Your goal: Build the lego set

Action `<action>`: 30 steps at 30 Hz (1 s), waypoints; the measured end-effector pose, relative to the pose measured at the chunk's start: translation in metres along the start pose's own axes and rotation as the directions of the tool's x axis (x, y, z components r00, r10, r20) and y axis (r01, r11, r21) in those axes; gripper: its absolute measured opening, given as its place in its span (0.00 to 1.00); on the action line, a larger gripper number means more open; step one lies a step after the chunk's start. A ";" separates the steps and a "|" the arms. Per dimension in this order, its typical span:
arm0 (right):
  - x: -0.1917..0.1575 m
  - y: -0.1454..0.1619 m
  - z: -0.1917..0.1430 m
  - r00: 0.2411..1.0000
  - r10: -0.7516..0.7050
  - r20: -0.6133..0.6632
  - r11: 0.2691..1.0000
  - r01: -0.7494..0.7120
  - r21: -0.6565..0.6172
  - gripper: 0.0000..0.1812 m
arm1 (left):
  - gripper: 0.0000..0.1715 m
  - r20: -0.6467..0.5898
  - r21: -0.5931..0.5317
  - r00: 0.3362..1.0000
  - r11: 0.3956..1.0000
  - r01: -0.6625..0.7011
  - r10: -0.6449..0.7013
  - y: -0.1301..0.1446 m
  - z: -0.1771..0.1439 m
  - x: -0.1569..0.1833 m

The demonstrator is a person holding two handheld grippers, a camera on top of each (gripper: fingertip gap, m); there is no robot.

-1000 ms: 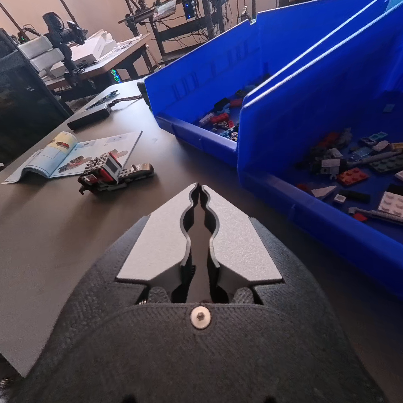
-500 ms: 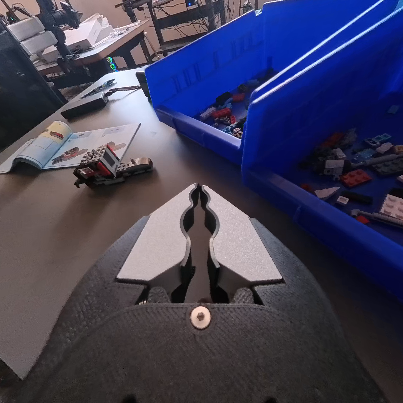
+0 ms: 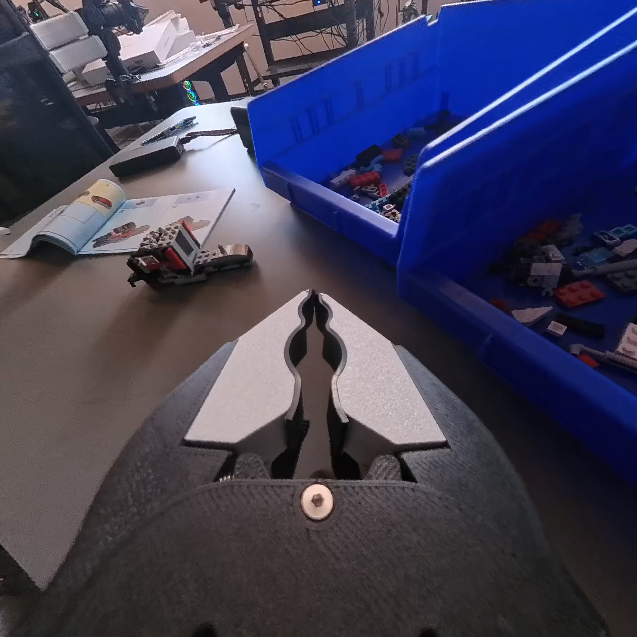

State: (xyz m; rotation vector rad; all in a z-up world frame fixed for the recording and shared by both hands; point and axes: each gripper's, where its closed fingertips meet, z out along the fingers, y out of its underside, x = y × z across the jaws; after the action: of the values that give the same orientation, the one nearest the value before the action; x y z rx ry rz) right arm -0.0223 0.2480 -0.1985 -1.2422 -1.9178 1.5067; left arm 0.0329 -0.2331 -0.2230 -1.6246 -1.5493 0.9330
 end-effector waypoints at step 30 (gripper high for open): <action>-0.048 -0.019 0.063 0.981 0.040 0.192 0.999 -0.040 -0.004 0.00 | 0.00 -0.069 -0.037 0.993 0.995 0.093 -0.095 0.004 0.004 -0.001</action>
State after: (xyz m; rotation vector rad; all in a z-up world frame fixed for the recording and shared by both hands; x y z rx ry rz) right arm -0.0523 0.1729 -0.1929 -1.1792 -2.0234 1.7026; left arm 0.0316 -0.2347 -0.2283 -1.5764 -1.5860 0.7952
